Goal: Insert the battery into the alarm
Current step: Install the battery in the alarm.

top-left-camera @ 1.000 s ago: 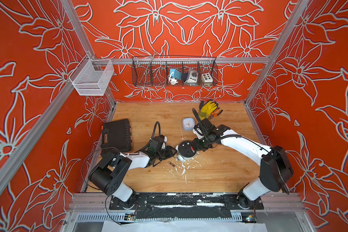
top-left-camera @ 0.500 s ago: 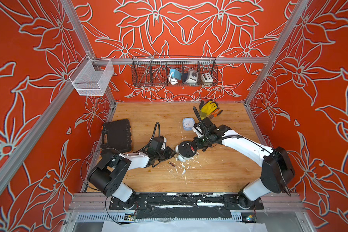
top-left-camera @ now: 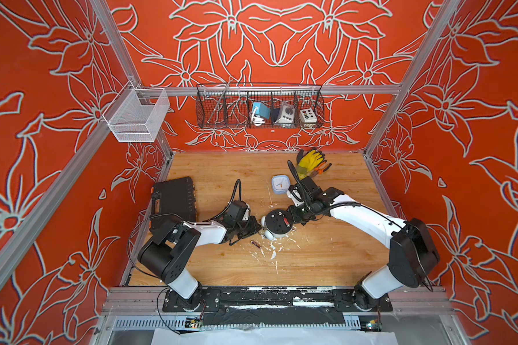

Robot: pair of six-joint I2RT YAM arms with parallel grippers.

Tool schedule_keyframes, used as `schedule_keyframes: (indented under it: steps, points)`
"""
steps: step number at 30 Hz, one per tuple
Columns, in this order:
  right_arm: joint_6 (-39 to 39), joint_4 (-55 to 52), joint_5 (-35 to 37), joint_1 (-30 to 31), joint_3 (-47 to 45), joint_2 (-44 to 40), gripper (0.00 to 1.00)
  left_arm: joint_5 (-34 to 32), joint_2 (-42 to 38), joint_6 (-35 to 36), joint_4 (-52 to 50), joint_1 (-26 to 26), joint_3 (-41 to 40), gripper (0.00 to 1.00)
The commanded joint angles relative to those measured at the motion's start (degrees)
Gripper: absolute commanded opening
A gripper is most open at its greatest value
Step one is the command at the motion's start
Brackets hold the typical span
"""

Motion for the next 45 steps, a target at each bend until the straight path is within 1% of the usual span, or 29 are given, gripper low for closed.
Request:
schedule_keyframes:
  steps: [1,5,8,11,20,29,45]
  points:
    - [-0.5,0.2,1.2,0.0,-1.3,-2.5,0.22,-0.7,0.6,0.5,-4.4,-0.4,1.0,0.07]
    - [-0.6,0.5,1.8,0.0,-2.5,-3.9,0.22,-2.1,-0.4,2.1,-7.3,-0.4,2.0,0.0]
    - [0.3,2.7,2.9,0.1,-4.8,-5.4,0.2,-3.0,-0.7,2.7,-8.5,-0.4,2.2,0.0]
    - [1.5,5.2,2.5,0.2,-6.5,-5.6,0.19,-2.9,-0.3,3.4,-8.7,-0.4,2.4,0.0]
    - [2.4,8.2,0.3,0.9,-6.0,-1.9,0.16,-4.0,-0.3,5.8,-10.3,-0.4,3.2,0.0]
    - [2.2,8.5,-1.3,1.4,-5.6,1.0,0.15,-4.1,0.1,6.5,-10.9,-0.5,3.7,0.0]
    - [0.2,7.1,1.3,1.4,-3.5,5.6,0.1,-1.9,2.6,10.7,-12.8,-1.4,5.8,0.0]
